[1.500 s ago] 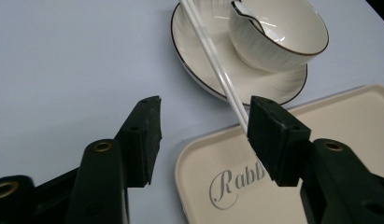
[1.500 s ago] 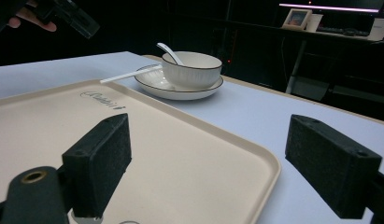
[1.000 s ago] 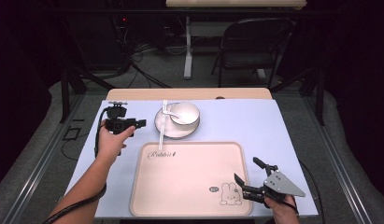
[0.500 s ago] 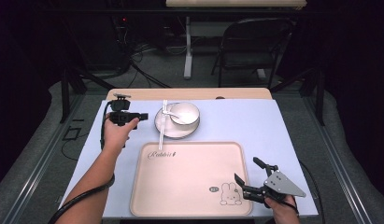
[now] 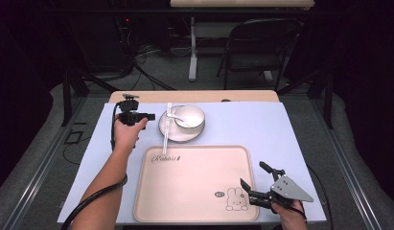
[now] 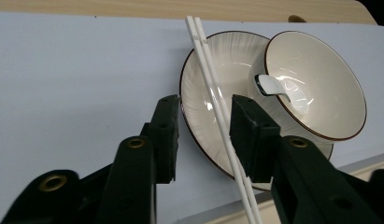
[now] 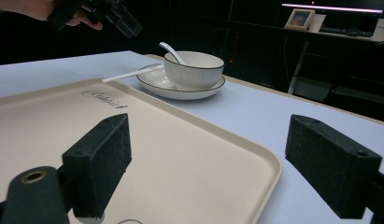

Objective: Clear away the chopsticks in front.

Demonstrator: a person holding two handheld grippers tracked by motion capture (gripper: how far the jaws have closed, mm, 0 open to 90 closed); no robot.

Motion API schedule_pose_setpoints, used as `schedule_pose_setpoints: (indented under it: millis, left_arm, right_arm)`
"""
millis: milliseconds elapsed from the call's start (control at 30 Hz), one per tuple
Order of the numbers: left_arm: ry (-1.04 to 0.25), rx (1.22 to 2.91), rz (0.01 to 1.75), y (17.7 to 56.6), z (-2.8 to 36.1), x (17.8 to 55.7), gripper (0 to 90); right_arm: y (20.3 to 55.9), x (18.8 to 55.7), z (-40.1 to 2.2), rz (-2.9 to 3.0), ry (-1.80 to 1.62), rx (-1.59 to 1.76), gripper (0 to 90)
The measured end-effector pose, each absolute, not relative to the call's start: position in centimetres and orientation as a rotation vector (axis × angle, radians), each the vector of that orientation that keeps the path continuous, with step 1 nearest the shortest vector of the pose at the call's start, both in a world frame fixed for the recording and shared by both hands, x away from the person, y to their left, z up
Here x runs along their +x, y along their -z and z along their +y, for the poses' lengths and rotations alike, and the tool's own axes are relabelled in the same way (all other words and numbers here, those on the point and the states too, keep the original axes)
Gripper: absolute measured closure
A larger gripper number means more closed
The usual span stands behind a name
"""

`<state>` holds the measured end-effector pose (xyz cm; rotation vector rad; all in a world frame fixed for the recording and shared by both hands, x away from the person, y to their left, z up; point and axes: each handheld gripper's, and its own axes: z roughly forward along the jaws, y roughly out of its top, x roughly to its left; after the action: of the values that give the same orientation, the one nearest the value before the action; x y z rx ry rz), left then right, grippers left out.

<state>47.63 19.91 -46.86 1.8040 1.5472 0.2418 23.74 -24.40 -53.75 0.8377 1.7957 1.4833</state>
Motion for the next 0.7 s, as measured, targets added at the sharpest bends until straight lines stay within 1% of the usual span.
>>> schedule_pose_setpoints:
  millis: [67, 233, 500, 700]
  left_arm:
    - [-0.237, 1.792, 1.551, 47.1, 19.8, 47.8, 66.7]
    - [-0.231, 1.799, 1.557, 48.0, 19.4, 48.2, 69.5]
    - [-0.226, 1.824, 1.560, 49.6, 18.5, 48.7, 71.0]
    - [-0.225, 1.828, 1.555, 49.8, 17.8, 49.2, 72.3]
  right_arm:
    - [53.7, 23.7, -24.4, 1.796, -1.485, 0.837, 13.9]
    - [53.8, 23.8, -24.4, 1.798, -1.484, 0.835, 13.9]
    - [53.7, 23.7, -24.4, 1.803, -1.489, 0.828, 13.9]
    - [53.7, 23.7, -24.4, 1.807, -1.488, 0.821, 14.0]
